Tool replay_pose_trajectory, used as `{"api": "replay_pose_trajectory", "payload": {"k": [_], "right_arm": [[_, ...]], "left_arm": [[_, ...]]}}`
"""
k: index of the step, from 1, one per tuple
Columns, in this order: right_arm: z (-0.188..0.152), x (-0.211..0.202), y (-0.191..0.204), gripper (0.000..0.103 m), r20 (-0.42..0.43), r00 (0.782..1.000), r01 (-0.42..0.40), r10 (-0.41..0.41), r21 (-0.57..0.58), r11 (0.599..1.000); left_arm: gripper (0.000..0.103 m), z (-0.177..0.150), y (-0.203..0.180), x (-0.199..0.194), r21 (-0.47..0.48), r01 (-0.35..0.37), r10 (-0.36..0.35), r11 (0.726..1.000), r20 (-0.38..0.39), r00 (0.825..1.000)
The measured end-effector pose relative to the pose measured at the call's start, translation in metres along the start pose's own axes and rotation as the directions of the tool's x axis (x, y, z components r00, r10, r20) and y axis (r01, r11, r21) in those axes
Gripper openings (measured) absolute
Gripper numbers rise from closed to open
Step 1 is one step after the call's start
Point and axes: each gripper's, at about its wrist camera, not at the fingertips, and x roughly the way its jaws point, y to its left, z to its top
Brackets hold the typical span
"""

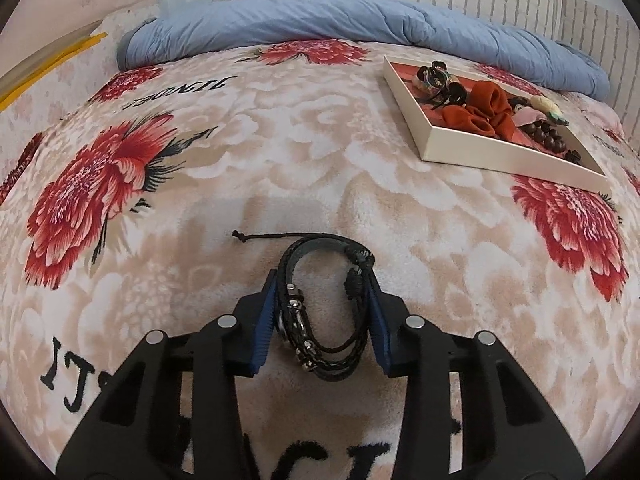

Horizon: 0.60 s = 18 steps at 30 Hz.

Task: Organize jewelry
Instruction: 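Grasp the black leather wrap bracelet with the left tool while the right tool grasps the white-strap watch, then carry the bracelet and watch into the tray and open both tools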

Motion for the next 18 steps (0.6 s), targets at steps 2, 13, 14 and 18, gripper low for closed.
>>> {"api": "replay_pose_trajectory", "payload": {"k": [2,13,14,18], "right_arm": [[0.001,-0.002,0.0,0.025,0.007,1.0,-0.007,0.007,0.001,1.0],[0.014,-0.01,0.005,0.023,0.062,0.998,-0.017,0.018,-0.014,1.0],[0.015,-0.01,0.006,0.023,0.065,0.998,-0.02,0.021,-0.017,1.0],[0.019,-0.012,0.015,0.023,0.08,0.996,-0.027,0.031,-0.042,0.999]], "left_arm": [[0.038,0.0,0.001,0.0,-0.004,0.001,-0.001,1.0,0.0,1.0],[0.031,0.003,-0.005,-0.006,-0.012,0.019,-0.019,1.0,0.012,1.0],[0.03,0.002,-0.006,-0.005,-0.008,0.017,-0.017,1.0,0.01,1.0],[0.026,0.002,-0.005,-0.005,-0.014,0.019,-0.019,1.0,0.01,1.0]]}}
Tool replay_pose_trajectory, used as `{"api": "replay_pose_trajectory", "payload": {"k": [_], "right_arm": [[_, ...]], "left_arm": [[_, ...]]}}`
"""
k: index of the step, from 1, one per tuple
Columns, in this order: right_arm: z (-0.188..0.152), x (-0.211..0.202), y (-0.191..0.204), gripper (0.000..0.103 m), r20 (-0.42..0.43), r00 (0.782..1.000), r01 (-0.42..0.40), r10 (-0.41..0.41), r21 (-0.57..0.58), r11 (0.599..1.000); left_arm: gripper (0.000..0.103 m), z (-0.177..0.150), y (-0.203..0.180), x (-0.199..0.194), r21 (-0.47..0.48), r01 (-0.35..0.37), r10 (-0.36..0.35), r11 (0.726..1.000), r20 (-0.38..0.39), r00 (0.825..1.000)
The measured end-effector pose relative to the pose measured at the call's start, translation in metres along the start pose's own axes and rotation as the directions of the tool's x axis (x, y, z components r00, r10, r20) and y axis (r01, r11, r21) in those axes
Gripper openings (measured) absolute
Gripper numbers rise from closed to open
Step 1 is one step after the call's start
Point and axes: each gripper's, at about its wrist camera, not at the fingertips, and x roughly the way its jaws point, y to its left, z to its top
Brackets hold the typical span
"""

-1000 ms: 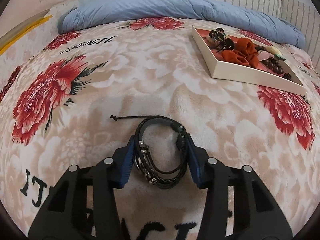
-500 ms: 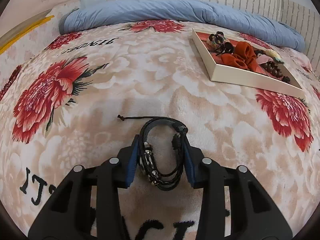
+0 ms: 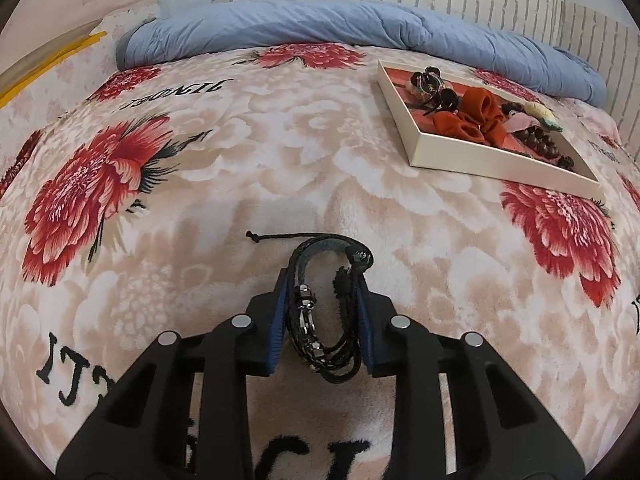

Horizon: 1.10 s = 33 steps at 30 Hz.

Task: Organize jewelry
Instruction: 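Carry the bracelet and watch into the tray and open both tools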

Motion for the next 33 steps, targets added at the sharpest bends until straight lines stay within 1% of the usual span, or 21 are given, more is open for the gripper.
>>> {"api": "replay_pose_trajectory", "payload": {"k": [6,9,15,19,24,25,29,33], "right_arm": [[0.013,0.001,0.012,0.023,0.021,1.0,-0.017,0.018,-0.022,1.0],[0.028,0.003,0.021,0.023,0.042,0.999,-0.027,0.028,-0.034,0.999],[0.064,0.011,0.047,0.023,0.088,0.994,-0.061,0.065,-0.046,0.997],[0.094,0.025,0.07,0.022,0.106,0.99,-0.087,0.093,-0.06,0.994],[0.13,0.045,0.096,0.022,0.12,0.984,-0.128,0.134,-0.061,0.99],[0.137,0.051,0.104,0.022,0.12,0.982,-0.139,0.145,-0.063,0.988],[0.159,0.075,0.125,0.022,0.121,0.98,-0.152,0.16,-0.073,0.986],[0.173,0.104,0.138,0.022,0.104,0.979,-0.168,0.174,-0.057,0.984]], "left_arm": [[0.023,0.001,0.0,-0.002,-0.013,0.005,-0.005,1.0,0.01,1.0],[0.022,0.007,-0.004,-0.006,-0.023,0.023,-0.023,0.999,0.025,0.999],[0.021,0.027,-0.028,-0.013,0.016,0.041,-0.042,0.999,0.075,0.996],[0.021,0.051,-0.05,-0.008,0.032,0.063,-0.066,0.998,0.095,0.993],[0.021,0.086,-0.083,0.0,0.057,0.106,-0.113,0.993,0.134,0.984],[0.021,0.096,-0.095,0.005,0.072,0.114,-0.123,0.991,0.142,0.982],[0.021,0.118,-0.125,0.023,0.108,0.126,-0.143,0.986,0.16,0.977],[0.021,0.134,-0.145,0.044,0.136,0.129,-0.15,0.982,0.165,0.975]]}}
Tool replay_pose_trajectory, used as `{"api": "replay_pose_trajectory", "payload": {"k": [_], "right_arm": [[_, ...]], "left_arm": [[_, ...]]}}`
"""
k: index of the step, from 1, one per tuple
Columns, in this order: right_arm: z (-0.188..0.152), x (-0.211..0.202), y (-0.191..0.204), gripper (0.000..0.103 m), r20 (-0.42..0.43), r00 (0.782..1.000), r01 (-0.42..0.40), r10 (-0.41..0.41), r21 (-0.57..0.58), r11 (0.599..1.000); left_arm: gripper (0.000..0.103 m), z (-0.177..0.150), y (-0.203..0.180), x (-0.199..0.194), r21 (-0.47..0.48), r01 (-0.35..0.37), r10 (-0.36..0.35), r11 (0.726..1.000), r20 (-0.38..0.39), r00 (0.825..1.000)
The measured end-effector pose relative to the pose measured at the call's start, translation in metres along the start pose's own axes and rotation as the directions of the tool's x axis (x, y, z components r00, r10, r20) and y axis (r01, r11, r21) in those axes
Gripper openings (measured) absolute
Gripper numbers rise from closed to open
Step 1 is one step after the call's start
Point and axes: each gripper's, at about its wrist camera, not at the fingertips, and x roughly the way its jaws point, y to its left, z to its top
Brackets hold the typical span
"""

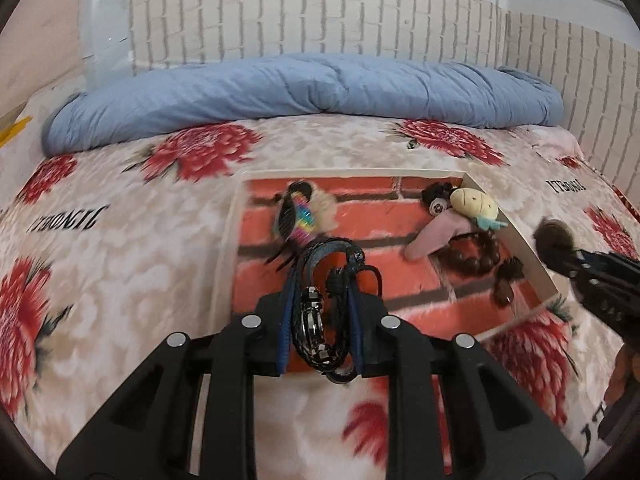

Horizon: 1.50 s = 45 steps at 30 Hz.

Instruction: Organize jewelry

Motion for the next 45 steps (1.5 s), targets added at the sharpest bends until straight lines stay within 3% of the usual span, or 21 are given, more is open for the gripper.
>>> {"api": "replay_pose_trajectory", "payload": {"k": [11,28,34,36,37,43,45], "right_arm": [[0.005,0.049,0.014,0.022,-0.009,1.0,0.019,-0.019,-0.047,0.999],[0.012,0.085,0.011,0.024,-0.018,1.0,-0.008,0.007,-0.009,1.0],[0.011,0.082,0.013,0.035,-0.014,1.0,-0.007,0.006,-0.017,1.0],[0.011,0.079,0.013,0.045,-0.007,1.0,-0.003,0.003,-0.013,1.0],[0.011,0.076,0.012,0.054,-0.003,1.0,-0.005,0.005,-0.009,1.0],[0.004,0.06,0.004,0.075,0.0,1.0,-0.019,0.019,0.027,0.999],[-0.001,0.052,0.002,0.08,0.005,1.0,-0.023,0.023,0.034,0.999]], "left_arm": [[0.023,0.011,-0.007,0.057,0.035,-0.011,0.011,0.999,-0.003,1.0],[0.034,0.012,-0.007,0.077,0.055,-0.048,0.048,0.997,-0.007,0.999],[0.039,0.011,-0.006,0.075,0.048,-0.035,0.036,0.998,-0.008,0.999],[0.042,0.009,-0.006,0.072,0.045,-0.033,0.033,0.998,-0.007,0.999],[0.048,0.009,-0.006,0.07,0.043,-0.031,0.032,0.999,-0.006,0.999],[0.078,-0.002,-0.008,0.051,0.032,-0.024,0.024,0.999,-0.001,1.0],[0.082,-0.007,-0.008,0.042,0.033,-0.029,0.029,0.999,0.0,1.0]]}}
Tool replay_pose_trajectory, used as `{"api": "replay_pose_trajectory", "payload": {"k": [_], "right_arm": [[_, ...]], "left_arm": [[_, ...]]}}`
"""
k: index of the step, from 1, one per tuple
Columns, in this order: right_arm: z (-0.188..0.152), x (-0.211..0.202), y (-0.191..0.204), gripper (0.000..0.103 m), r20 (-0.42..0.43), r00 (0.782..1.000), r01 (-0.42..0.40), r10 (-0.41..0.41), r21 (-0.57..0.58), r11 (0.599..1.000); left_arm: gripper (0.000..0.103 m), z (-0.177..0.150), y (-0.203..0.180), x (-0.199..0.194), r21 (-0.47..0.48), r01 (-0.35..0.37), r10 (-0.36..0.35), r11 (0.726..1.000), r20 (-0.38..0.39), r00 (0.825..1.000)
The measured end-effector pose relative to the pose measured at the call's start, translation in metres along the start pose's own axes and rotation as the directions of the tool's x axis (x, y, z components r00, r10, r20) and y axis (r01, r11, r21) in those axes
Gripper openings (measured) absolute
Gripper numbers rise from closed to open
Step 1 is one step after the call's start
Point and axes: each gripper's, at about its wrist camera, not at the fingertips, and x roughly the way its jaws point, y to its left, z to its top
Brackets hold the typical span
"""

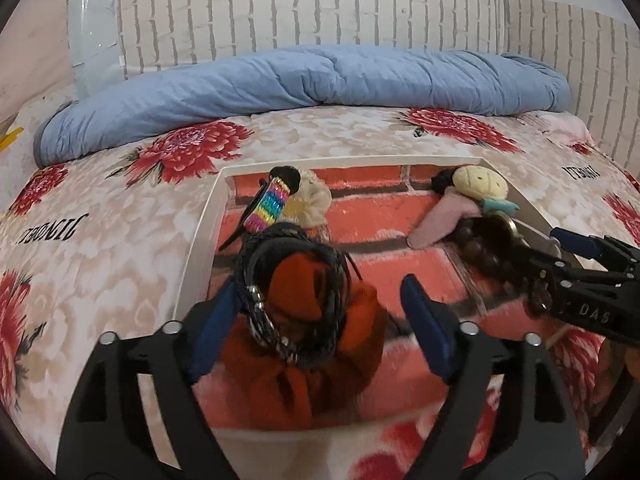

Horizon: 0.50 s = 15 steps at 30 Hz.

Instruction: Organize jewelry

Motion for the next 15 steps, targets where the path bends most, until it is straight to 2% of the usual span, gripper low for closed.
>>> {"api": "replay_pose_trajectory", "payload": {"k": [5,9,15], "right_arm": [[-0.016,-0.032,0.001,0.091,0.028,0.999,0.015,-0.015,-0.013,1.0],[-0.035,-0.058,0.007,0.095,0.04,0.999,0.024,-0.023,-0.037,0.999],[-0.065,-0.121,0.011,0.099,0.099,0.995,0.007,-0.003,-0.036,0.999]], "left_arm": [[0.098,-0.015,0.007,-0.041,-0.034,-0.013,0.014,0.999,0.034,0.999],[0.098,-0.035,0.009,-0.076,-0.035,-0.015,0.017,0.999,0.065,0.998],[0.098,-0.069,0.008,-0.135,-0.055,-0.018,0.024,0.998,0.112,0.993]]}}
